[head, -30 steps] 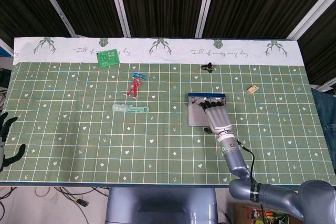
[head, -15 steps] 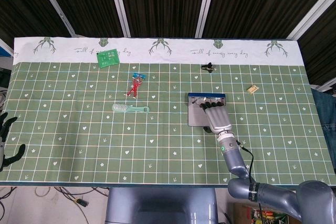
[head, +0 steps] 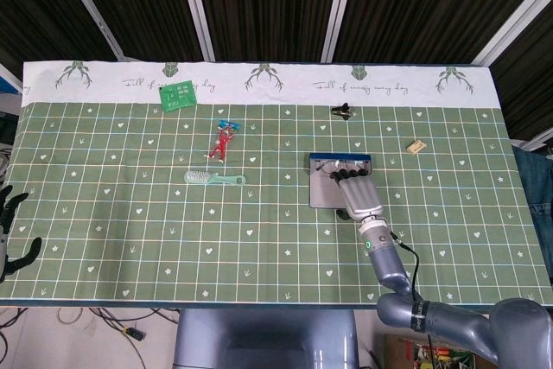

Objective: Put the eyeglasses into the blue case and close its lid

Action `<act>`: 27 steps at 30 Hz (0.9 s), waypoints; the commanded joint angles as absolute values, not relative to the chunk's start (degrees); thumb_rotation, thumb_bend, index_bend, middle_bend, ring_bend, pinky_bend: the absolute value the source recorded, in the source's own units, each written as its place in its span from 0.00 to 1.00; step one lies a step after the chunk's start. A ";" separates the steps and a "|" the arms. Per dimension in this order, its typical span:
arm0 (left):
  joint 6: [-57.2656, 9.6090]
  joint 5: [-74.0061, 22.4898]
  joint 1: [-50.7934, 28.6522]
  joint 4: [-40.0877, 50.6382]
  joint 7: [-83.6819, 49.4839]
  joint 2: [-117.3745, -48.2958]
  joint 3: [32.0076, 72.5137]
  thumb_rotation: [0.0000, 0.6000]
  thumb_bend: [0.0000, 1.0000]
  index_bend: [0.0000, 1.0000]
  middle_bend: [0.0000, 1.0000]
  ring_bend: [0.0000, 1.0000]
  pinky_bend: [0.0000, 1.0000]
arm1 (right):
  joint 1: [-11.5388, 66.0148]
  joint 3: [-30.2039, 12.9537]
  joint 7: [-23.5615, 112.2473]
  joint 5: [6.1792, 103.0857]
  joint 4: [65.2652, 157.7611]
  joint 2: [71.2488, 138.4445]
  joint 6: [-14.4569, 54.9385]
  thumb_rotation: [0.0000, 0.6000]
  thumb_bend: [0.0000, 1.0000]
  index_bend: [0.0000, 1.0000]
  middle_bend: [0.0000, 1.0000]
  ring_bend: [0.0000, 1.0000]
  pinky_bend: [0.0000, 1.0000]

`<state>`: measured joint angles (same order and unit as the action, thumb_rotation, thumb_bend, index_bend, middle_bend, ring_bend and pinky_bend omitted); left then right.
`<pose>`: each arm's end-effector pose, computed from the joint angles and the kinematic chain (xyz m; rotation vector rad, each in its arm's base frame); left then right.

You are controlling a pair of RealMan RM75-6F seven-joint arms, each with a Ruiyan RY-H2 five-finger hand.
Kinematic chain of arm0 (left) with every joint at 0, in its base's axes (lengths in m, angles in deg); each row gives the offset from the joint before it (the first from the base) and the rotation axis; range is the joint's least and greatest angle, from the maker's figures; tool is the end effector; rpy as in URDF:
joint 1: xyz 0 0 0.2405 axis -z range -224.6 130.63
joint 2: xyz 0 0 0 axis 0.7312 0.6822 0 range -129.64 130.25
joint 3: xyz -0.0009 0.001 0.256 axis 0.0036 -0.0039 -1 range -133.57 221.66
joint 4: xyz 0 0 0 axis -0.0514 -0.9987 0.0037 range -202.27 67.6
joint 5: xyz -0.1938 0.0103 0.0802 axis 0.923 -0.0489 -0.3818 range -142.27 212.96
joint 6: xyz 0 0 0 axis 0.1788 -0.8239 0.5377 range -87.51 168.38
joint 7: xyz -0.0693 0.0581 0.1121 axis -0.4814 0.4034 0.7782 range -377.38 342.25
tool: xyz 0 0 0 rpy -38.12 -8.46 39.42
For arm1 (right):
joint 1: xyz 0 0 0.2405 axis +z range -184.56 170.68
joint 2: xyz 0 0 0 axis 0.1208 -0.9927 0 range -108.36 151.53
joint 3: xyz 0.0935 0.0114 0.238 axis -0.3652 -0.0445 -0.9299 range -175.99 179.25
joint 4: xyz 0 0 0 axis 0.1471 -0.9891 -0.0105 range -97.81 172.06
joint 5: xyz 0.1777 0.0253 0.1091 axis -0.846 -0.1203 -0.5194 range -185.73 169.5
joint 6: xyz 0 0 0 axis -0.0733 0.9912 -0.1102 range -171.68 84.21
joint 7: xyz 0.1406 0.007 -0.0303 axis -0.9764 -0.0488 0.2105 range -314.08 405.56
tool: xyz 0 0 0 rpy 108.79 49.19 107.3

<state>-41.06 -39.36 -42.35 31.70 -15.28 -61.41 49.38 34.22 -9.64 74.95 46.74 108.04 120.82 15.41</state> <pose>-0.3167 0.1849 0.1681 -1.2265 -1.0370 -0.8291 -0.1858 -0.3576 -0.0439 1.6914 -0.9127 0.7435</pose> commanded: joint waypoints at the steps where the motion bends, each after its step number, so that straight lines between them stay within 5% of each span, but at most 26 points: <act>1: -41.05 -39.35 -42.34 31.68 -15.26 -61.41 49.38 1.00 0.35 0.13 0.00 0.00 0.00 | 34.22 -9.76 75.06 46.57 108.14 120.68 15.16 1.00 0.27 0.28 0.27 0.29 0.25; 27: -41.19 -39.45 -42.36 31.63 -15.20 -61.48 49.37 1.00 0.35 0.13 0.00 0.00 0.00 | 34.55 -10.57 75.90 44.75 107.35 120.61 13.23 1.00 0.27 0.30 0.28 0.29 0.24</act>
<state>-41.19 -39.45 -42.36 31.64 -15.20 -61.48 49.37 34.56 -10.56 75.94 44.72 107.37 120.59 13.21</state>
